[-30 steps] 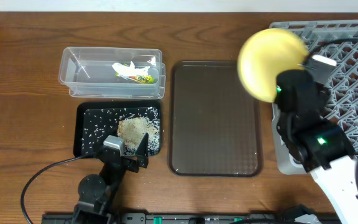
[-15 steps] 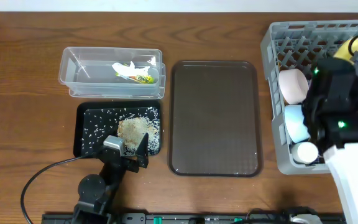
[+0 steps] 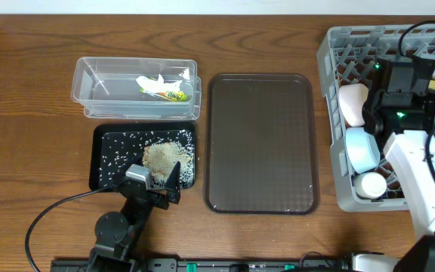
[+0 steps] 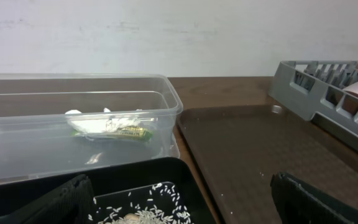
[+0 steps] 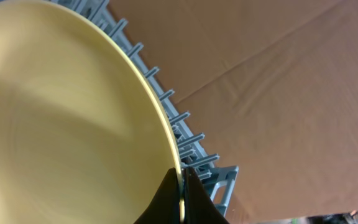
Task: Sort waste into correct bins and load items into the dishwasher rack
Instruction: 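Lift yellow plate with right gripper and stand it in dish rack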
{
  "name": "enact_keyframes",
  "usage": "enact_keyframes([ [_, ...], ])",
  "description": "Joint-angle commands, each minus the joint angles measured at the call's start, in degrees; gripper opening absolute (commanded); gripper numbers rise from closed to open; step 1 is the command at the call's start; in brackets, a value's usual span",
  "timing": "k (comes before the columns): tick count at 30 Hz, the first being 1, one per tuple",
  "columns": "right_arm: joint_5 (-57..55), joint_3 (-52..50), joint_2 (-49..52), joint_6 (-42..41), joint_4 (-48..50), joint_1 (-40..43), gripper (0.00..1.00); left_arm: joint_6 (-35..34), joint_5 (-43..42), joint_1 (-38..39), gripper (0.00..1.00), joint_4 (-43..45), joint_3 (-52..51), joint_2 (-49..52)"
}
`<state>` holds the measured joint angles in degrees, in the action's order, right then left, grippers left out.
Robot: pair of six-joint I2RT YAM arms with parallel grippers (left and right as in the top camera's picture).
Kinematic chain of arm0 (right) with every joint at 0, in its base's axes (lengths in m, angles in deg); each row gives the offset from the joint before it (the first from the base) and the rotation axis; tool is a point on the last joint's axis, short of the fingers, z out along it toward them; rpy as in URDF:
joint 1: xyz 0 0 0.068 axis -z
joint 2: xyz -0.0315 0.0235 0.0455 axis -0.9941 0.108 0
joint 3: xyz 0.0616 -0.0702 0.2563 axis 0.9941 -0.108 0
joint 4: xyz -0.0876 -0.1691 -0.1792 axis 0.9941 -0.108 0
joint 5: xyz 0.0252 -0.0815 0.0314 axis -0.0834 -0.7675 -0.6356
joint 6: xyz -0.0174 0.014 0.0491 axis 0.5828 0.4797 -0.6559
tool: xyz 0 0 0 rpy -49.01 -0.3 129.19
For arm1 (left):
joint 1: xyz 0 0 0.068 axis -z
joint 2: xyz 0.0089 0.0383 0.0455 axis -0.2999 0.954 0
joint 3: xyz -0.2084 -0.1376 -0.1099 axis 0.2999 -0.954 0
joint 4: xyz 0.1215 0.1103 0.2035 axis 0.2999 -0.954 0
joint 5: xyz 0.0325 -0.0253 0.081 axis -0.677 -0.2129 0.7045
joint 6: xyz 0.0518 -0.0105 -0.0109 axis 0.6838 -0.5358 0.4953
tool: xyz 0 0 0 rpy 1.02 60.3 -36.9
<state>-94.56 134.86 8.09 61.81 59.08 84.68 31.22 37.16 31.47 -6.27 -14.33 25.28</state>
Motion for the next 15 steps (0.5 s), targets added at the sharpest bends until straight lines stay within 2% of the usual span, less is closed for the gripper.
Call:
enact_keyframes([
  [1,0.13,0.39,1.18,3.17,0.28,0.15,0.12,0.79,-0.39,-0.13,0.93,-2.08,-0.87,-0.35],
  [5,0.87,0.39,1.2,3.48,0.33,-0.15,0.5,0.79,-0.39,-0.13,0.93,-2.05,-0.87,-0.35],
  [6,0.87,0.39,1.16,3.61,0.33,-0.35,0.58,0.79,-0.39,-0.13,0.93,-2.05,-0.87,-0.35],
  [8,1.31,0.39,0.87,3.37,0.2,-1.11,0.67,0.79,-0.39,-0.13,0.93,-2.08,-0.87,-0.35],
  [15,13.66,0.42,-5.07,0.9,-4.11,-8.35,0.7,0.79,-0.39,-0.13,0.93,-2.05,-0.87,-0.35],
])
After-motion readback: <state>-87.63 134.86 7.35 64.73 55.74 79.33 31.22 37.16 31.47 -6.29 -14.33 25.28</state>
